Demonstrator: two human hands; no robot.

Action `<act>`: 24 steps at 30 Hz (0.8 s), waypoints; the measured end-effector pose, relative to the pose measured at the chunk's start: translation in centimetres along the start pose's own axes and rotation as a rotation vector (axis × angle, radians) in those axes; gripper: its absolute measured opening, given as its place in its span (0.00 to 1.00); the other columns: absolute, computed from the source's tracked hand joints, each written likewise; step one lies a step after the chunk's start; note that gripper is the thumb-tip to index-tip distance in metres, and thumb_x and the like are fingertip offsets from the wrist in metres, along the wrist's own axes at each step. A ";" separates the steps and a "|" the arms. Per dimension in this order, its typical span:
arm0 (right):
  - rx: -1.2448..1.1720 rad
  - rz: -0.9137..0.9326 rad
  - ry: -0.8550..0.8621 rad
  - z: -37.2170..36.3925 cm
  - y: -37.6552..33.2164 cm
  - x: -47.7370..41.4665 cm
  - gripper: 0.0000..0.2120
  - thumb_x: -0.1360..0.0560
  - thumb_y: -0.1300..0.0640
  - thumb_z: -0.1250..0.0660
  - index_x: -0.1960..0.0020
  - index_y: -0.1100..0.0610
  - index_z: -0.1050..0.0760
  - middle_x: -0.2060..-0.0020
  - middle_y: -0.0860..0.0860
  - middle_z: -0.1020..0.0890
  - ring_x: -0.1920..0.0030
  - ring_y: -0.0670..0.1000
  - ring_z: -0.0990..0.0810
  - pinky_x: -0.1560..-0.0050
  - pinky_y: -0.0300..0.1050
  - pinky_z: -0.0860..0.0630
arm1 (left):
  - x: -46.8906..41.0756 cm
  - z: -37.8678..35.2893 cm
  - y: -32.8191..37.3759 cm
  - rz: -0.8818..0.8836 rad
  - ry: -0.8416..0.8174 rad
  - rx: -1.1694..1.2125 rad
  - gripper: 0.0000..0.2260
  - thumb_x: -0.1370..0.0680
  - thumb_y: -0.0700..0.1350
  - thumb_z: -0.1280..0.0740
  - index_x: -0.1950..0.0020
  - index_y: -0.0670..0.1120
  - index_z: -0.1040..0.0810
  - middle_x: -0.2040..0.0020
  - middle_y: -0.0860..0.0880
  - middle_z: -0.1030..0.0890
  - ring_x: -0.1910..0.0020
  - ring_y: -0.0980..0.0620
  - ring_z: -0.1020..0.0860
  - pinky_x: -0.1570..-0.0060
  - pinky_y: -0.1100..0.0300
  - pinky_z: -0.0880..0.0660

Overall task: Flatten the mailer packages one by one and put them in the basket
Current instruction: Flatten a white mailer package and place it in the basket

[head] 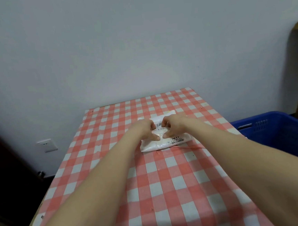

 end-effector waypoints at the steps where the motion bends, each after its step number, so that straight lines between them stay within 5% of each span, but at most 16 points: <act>1: 0.024 0.002 0.010 -0.1 0.0 -0.1 0.25 0.28 0.47 0.28 0.34 0.51 0.29 0.40 0.48 0.23 0.44 0.50 0.24 0.43 0.45 0.27 | 0.0 -0.1 0.2 -0.003 0.024 -0.045 0.26 0.30 0.57 0.27 0.35 0.50 0.28 0.40 0.51 0.23 0.43 0.50 0.24 0.42 0.53 0.26; 7: 0.109 0.004 -0.035 -0.2 0.0 -1.0 0.20 0.25 0.48 0.31 0.37 0.52 0.29 0.45 0.49 0.22 0.46 0.52 0.24 0.46 0.45 0.27 | -0.6 0.2 0.6 0.004 0.084 -0.128 0.24 0.30 0.58 0.27 0.37 0.52 0.26 0.42 0.52 0.21 0.44 0.50 0.23 0.47 0.55 0.25; 11: 0.149 0.023 -0.036 -0.4 0.0 -1.9 0.07 0.24 0.49 0.33 0.50 0.50 0.28 0.58 0.47 0.24 0.53 0.51 0.24 0.54 0.43 0.29 | -0.9 0.5 0.9 -0.016 0.091 -0.160 0.21 0.28 0.56 0.28 0.39 0.51 0.24 0.45 0.52 0.21 0.46 0.49 0.23 0.52 0.57 0.27; 14: 0.114 0.045 -0.042 0.1 -0.1 -1.7 0.06 0.24 0.50 0.32 0.53 0.50 0.28 0.63 0.45 0.26 0.56 0.50 0.26 0.56 0.43 0.31 | -1.2 0.8 0.9 -0.047 0.043 -0.151 0.19 0.29 0.56 0.27 0.41 0.50 0.23 0.49 0.52 0.20 0.49 0.50 0.22 0.54 0.57 0.27; 17: 0.056 0.054 0.072 2.4 -0.1 -1.8 0.10 0.25 0.51 0.30 0.47 0.52 0.25 0.56 0.47 0.23 0.54 0.51 0.24 0.54 0.44 0.29 | -1.6 3.0 1.2 -0.071 0.145 -0.137 0.19 0.29 0.56 0.27 0.43 0.50 0.24 0.49 0.53 0.22 0.52 0.51 0.25 0.55 0.57 0.29; 20: 0.077 0.019 0.229 5.0 0.0 -1.8 0.16 0.24 0.54 0.32 0.37 0.52 0.26 0.41 0.51 0.23 0.45 0.53 0.24 0.52 0.43 0.30 | -2.0 4.4 0.9 -0.059 0.275 -0.074 0.22 0.29 0.54 0.27 0.37 0.52 0.27 0.41 0.52 0.23 0.44 0.49 0.25 0.50 0.56 0.27; 24: 0.159 -0.035 0.080 2.9 1.2 -2.4 0.20 0.21 0.56 0.37 0.30 0.49 0.31 0.34 0.53 0.27 0.43 0.54 0.25 0.49 0.44 0.28 | -2.7 1.1 1.0 -0.084 0.116 -0.158 0.27 0.24 0.50 0.32 0.26 0.53 0.36 0.30 0.49 0.29 0.35 0.47 0.28 0.41 0.55 0.28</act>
Point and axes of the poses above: each hand's wrist, its own x-axis away from the middle knuckle, its own z-axis out of the back of the hand, y = z × x, the point moved 5 cm from there along -x, towards the middle knuckle
